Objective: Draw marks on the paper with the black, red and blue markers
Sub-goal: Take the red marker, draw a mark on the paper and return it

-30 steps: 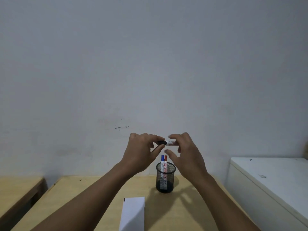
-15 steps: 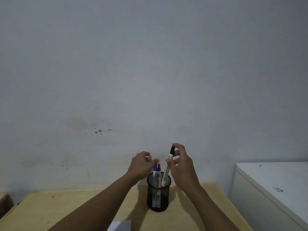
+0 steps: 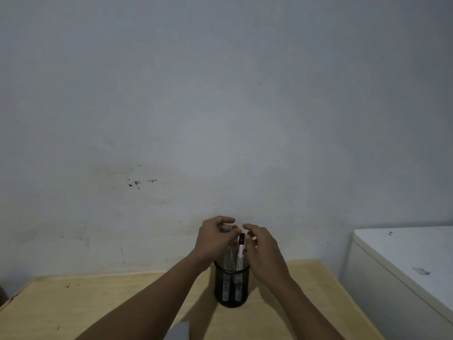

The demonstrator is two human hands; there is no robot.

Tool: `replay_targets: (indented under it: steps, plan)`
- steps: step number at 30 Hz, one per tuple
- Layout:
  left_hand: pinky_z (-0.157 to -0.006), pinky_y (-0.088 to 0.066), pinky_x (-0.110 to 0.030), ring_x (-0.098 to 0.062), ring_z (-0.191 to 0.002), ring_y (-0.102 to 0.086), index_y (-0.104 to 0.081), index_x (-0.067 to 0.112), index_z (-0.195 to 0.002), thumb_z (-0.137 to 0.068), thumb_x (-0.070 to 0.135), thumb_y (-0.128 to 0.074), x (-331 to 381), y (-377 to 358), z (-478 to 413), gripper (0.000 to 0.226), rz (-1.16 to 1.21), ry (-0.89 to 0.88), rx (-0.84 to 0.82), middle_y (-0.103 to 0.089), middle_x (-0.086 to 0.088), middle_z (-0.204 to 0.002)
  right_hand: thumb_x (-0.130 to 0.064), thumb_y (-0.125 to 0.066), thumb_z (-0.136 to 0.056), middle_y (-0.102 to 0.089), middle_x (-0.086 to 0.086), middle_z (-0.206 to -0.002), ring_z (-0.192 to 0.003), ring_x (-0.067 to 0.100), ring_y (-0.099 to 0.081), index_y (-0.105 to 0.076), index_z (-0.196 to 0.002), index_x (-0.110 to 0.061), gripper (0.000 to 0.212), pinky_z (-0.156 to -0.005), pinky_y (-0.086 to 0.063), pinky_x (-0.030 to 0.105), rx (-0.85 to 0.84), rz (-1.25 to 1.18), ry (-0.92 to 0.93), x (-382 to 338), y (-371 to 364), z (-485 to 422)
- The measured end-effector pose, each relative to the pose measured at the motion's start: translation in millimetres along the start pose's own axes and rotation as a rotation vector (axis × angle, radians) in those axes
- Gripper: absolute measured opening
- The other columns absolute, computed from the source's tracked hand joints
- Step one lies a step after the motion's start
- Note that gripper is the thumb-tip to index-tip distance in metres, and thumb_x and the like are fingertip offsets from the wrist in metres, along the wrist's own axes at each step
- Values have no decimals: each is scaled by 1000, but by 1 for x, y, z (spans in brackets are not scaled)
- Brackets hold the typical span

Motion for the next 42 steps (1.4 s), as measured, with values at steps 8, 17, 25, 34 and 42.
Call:
replay_targets:
  steps: [8, 17, 25, 34, 42]
  plan:
    - [-80, -54, -19, -6, -92, -71, -75, 23, -98, -87, 16, -75, 86, 39, 21, 13, 153, -199, 99, -76, 5, -95, -48, -59, -95, -58, -13, -126, -116, 8, -55, -54, -134, -34, 42, -98, -52, 37, 68, -87, 5, -50, 31, 10]
    - [-79, -45, -34, -14, -91, -61, -76, 16, -101, -86, 27, -76, 134, 127, 108, 19, 419, -24, 248, -72, 1, -100, -15, -73, -90, -77, 9, -86, -76, 20, -73, -74, -101, -6, 14, -73, -61, 34, -15, -1066, -184, -141, 54, 51]
    - [-83, -42, -42, -16, -102, -59, -79, 17, -96, -81, 32, -79, 103, 168, 186, 21, 587, 205, 244, -77, 3, -100, -8, -77, -80, -76, 22, -88, -83, 31, -74, -74, -93, 5, 19, -79, -64, 35, -195, -1283, -205, -203, 22, 99]
    - [-77, -44, -41, -13, -89, -58, -80, 14, -86, -74, 40, -85, 84, 202, 189, 29, 586, 367, 331, -79, 9, -84, 2, -72, -88, -80, 8, -110, -112, 27, -72, -82, -100, -10, 20, -100, -54, 36, -258, -1041, -2, -209, -2, 121]
    - [-85, -41, -39, -4, -87, -66, -77, 30, -78, -78, 36, -82, 10, 218, 186, 7, 8, 55, 411, -76, 16, -79, -10, -68, -92, -77, 24, -98, -93, 34, -77, -72, -103, 8, 21, -81, -63, 39, -208, -1125, -190, -177, -18, 128]
Point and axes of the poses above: each hand's wrist, its own z-axis away from the middle knuckle, its own y-axis out of the back of the hand, x = y × z, the point moved 1 cm from there along -z, towards the middle knuckle
